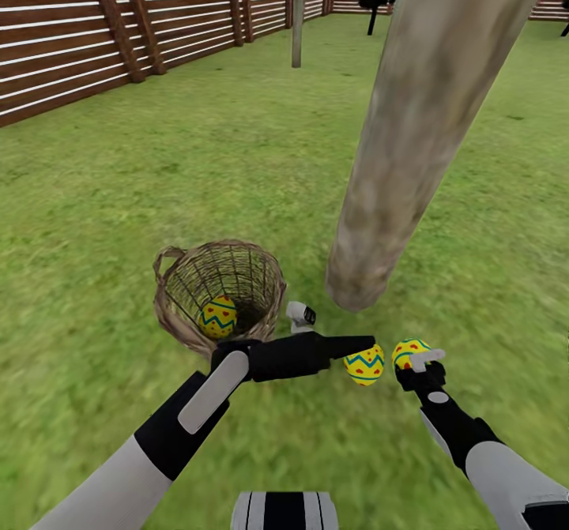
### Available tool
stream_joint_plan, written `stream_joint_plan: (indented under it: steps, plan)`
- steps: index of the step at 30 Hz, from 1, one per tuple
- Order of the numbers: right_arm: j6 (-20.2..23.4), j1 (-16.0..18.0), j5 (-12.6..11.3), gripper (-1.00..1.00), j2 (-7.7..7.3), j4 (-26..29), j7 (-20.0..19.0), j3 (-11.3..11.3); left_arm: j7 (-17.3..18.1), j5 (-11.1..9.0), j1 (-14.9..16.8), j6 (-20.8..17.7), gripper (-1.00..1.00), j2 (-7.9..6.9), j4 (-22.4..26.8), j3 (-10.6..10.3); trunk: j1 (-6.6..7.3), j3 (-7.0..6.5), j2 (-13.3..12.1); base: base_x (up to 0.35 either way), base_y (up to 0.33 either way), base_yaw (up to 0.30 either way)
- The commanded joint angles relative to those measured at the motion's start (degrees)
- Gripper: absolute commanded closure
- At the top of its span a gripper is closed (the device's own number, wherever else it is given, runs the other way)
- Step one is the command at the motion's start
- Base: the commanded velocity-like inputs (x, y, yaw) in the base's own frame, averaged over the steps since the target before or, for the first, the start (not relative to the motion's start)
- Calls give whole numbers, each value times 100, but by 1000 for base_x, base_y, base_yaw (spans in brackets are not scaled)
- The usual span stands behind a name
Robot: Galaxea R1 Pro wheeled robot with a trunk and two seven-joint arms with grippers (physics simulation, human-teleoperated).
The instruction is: Take the three Easter eggs out of the wicker basket on the lawn in the garden, then place them on the lawn next to a single tree (choose any tree) so that all three eggs are next to the same tree and none are left in the basket.
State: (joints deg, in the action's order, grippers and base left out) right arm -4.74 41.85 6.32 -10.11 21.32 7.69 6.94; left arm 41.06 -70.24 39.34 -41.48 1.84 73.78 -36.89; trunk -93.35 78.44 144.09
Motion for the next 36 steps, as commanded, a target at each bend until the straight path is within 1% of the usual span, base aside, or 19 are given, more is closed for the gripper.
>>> stream_joint_plan:
  steps: [1, 5, 7, 12, 15, 17, 21, 36]
  plan:
    - [-1, 3, 52, 100, 3, 7, 48, 33, -1, -35, 4, -35, -100, 0, -4, -2, -1, 26, 3, 0, 0, 0]
    - [7, 4, 39, 100, 15, 105, 21, 24, -1, -34, 7, -35, -100, 0, -3, -2, -12, 115, 8, 0, 0, 0]
    - [10, 8, 28, 100, 25, 251, 42, 19, -1, -34, 6, -35, -100, 0, 0, -2, -17, 159, 11, 0, 0, 0]
    - [18, 8, 27, 100, 35, 302, 45, 5, 4, -63, -11, -17, -100, -10, -3, -2, -17, 159, 11, 0, 0, 0]
    - [17, 8, 27, 100, 35, 285, 40, -1, 15, -61, -30, 265, -100, -9, -4, -2, -17, 159, 11, 229, 0, 0]
    - [17, 8, 27, 100, 35, 278, 39, -2, 16, -61, -31, 306, -100, -9, -4, -2, -17, 159, 11, 314, 0, 0]
    - [17, 8, 27, 100, 35, 276, 39, -1, 16, -54, -40, 329, -100, -17, -4, -9, -17, 159, 11, 52, 0, 0]
    - [29, 8, 24, 100, 26, 303, 57, -23, 7, -52, -40, 325, -100, -8, -4, -11, -55, 492, 31, 0, 0, 0]
